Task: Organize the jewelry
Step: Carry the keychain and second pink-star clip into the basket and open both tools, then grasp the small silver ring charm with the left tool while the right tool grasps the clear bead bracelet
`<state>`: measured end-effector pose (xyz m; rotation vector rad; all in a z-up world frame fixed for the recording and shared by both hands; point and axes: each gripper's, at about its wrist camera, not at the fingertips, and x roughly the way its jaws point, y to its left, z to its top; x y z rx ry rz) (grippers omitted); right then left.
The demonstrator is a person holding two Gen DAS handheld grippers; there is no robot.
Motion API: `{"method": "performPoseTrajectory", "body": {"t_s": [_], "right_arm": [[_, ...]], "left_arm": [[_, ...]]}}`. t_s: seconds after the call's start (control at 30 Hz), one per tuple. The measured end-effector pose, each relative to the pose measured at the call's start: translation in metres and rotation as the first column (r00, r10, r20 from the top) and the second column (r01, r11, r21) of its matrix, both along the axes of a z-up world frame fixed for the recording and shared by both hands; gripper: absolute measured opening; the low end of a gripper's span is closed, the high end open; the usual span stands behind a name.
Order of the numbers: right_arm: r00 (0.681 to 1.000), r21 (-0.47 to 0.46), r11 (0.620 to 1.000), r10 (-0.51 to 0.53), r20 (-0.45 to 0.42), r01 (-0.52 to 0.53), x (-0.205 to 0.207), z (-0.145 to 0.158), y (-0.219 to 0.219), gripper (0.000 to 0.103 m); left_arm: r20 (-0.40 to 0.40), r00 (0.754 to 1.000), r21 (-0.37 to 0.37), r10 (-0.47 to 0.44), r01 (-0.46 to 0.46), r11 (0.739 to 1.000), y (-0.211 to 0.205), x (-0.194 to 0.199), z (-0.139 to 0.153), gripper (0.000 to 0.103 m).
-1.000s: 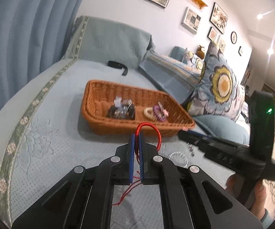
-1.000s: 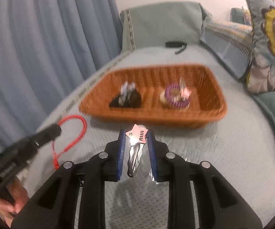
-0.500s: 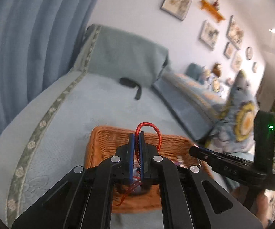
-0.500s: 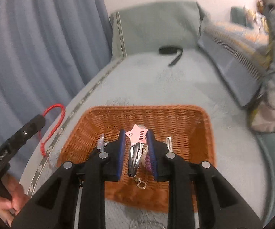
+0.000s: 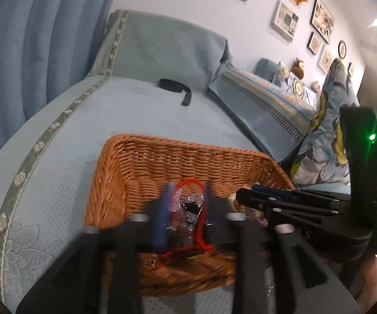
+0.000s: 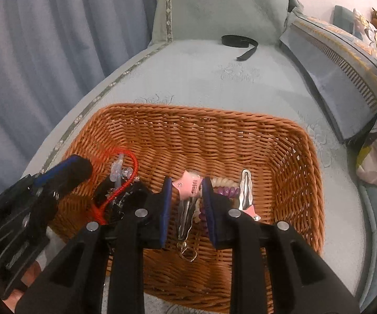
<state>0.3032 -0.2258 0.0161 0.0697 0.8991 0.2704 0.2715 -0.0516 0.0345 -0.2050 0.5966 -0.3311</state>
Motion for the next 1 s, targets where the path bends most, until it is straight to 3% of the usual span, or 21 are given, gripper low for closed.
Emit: {"method": "performPoseTrajectory", "body": {"t_s": [0.07,0.23,0.6,0.8,1.0], "right_arm": [[1.0,0.016,1.0,-0.003,0.009,0.003,-0.005,0.005,-0.004,0.03],[0.999,0.037,0.999,-0.005,0.044,0.004,-0.027,0.018,-0.01,0.031],[0.983,0.041,0.999,-0.003,0.183,-0.004,-0.121,0.048,-0.02,0.031],[0.975,0.025,1.0,-0.013,0.222,0.008,-0.16,0.035,-0.027,0.031],[0.979,-0.019,0.999,-0.044,0.198,0.049,-0.174,0.001,-0.033,0.031]], "left_arm": [[0.023,1.0,-0.004,-0.018,0.018,1.0,0.003,-0.009,0.007,0.033],[0.074,0.997,0.011,-0.038,0.038,0.999,0.006,-0.038,0.025,0.037],[0.181,0.982,0.022,-0.049,0.046,0.999,0.016,-0.132,0.055,0.043],[0.179,0.984,-0.012,0.0,0.002,1.0,0.025,-0.165,0.039,0.043],[0.094,0.995,0.031,0.031,-0.034,0.999,0.022,-0.157,-0.01,0.045]]}}
